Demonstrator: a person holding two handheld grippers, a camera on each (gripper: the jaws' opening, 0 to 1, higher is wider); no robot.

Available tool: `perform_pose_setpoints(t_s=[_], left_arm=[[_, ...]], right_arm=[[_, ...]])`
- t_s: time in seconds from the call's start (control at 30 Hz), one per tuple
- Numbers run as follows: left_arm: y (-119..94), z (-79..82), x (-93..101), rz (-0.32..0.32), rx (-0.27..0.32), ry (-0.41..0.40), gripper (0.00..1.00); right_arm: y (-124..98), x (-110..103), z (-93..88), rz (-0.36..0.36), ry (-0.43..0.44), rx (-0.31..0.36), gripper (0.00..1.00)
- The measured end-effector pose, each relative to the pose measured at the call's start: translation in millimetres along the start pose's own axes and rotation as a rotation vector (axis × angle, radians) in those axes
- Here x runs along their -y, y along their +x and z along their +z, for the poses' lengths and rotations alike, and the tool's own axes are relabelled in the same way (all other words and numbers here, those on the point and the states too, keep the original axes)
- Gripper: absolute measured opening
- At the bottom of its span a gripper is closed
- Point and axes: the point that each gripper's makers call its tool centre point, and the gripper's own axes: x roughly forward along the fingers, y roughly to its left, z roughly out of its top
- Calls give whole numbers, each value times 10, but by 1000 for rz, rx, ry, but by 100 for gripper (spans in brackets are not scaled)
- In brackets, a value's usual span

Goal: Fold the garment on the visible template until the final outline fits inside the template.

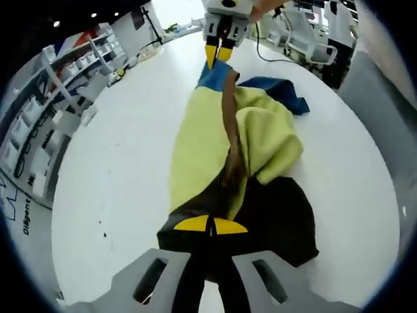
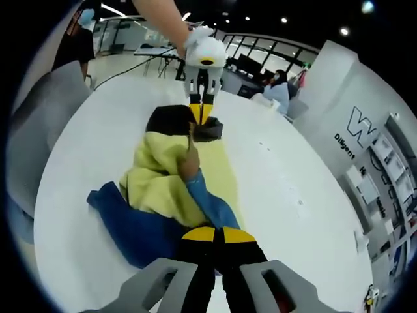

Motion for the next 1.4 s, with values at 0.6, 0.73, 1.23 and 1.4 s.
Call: perform_pose_setpoints(t_s=[0.6, 0.73, 1.23, 1.4], left_arm=[[-356, 65, 307, 68, 39, -82, 0], [-455, 95, 514, 58, 47, -94, 0], [-1018, 346, 1180, -85, 174, -279, 0], [-1135, 367, 1220, -140, 208, -345, 0]], right_arm=[[-134, -32, 150, -17, 19, 23, 0], [-185, -70, 226, -11, 10, 33, 0], [-571, -633, 595, 285, 33, 116, 0], [-661, -704, 752, 385, 111, 173, 0]])
